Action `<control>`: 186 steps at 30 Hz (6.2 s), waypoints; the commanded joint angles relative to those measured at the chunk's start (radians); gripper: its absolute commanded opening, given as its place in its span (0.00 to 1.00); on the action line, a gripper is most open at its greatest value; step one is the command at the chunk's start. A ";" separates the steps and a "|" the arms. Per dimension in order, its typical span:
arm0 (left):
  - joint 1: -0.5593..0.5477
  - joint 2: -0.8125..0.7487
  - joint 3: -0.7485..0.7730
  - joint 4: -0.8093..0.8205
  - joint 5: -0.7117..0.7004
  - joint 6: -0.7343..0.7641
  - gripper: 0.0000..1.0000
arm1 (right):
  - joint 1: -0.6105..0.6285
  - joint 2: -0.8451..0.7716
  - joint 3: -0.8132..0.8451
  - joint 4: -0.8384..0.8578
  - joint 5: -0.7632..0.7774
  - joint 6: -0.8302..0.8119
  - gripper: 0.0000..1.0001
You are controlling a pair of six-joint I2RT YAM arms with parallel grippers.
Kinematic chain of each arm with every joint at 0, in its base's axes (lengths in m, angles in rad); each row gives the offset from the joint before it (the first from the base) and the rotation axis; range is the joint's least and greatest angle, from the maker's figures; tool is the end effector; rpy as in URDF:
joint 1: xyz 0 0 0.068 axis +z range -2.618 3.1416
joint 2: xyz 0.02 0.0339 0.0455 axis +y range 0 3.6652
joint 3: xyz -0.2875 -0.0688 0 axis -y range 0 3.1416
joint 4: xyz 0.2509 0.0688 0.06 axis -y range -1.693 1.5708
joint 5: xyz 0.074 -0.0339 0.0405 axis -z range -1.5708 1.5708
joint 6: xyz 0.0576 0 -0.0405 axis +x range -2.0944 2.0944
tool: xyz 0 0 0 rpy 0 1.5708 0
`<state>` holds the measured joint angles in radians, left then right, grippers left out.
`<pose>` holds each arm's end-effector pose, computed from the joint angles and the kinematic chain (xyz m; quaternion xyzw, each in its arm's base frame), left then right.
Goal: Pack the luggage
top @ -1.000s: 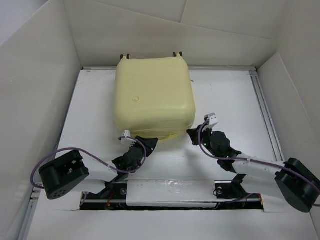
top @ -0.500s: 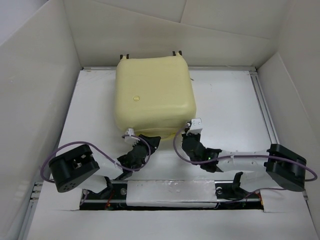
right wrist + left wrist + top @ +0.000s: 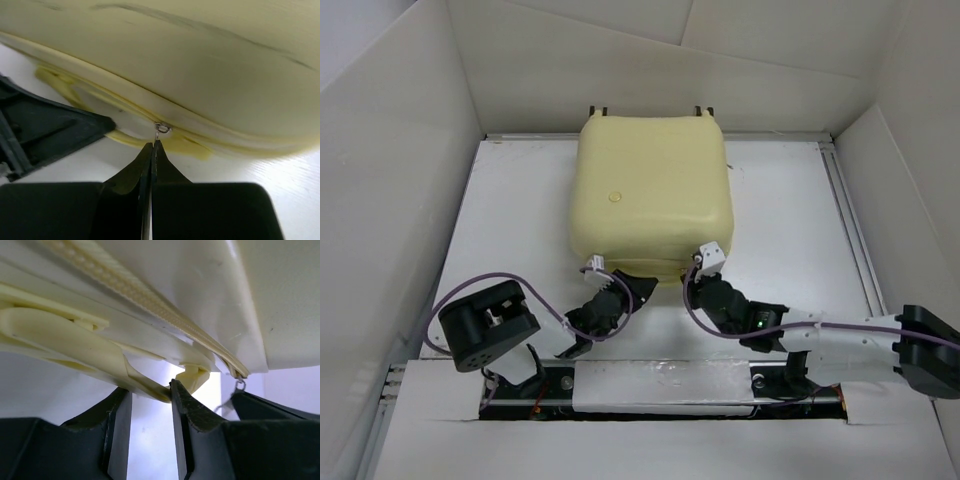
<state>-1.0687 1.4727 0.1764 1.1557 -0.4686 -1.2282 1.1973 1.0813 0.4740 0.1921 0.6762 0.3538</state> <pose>0.1392 -0.1994 0.1568 -0.2102 0.7199 -0.5099 0.4213 0.1189 0.2046 0.2254 -0.1582 0.7952 0.1623 0.5624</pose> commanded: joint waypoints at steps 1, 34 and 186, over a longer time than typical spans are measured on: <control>-0.050 0.052 0.130 0.453 0.565 -0.053 0.00 | 0.006 0.064 0.043 0.170 -0.433 -0.013 0.00; -0.008 -0.844 0.440 -1.036 -0.200 0.371 0.99 | -0.588 -0.202 0.399 -0.364 -0.311 0.002 0.02; 0.717 -1.014 0.391 -1.229 0.759 0.529 0.60 | -0.512 0.011 0.014 -0.103 -0.403 0.192 0.35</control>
<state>-0.3496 0.4583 0.5491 -0.0021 0.3206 -0.7467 0.6693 1.1419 0.4622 0.1940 0.2256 0.5652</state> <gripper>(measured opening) 0.596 0.352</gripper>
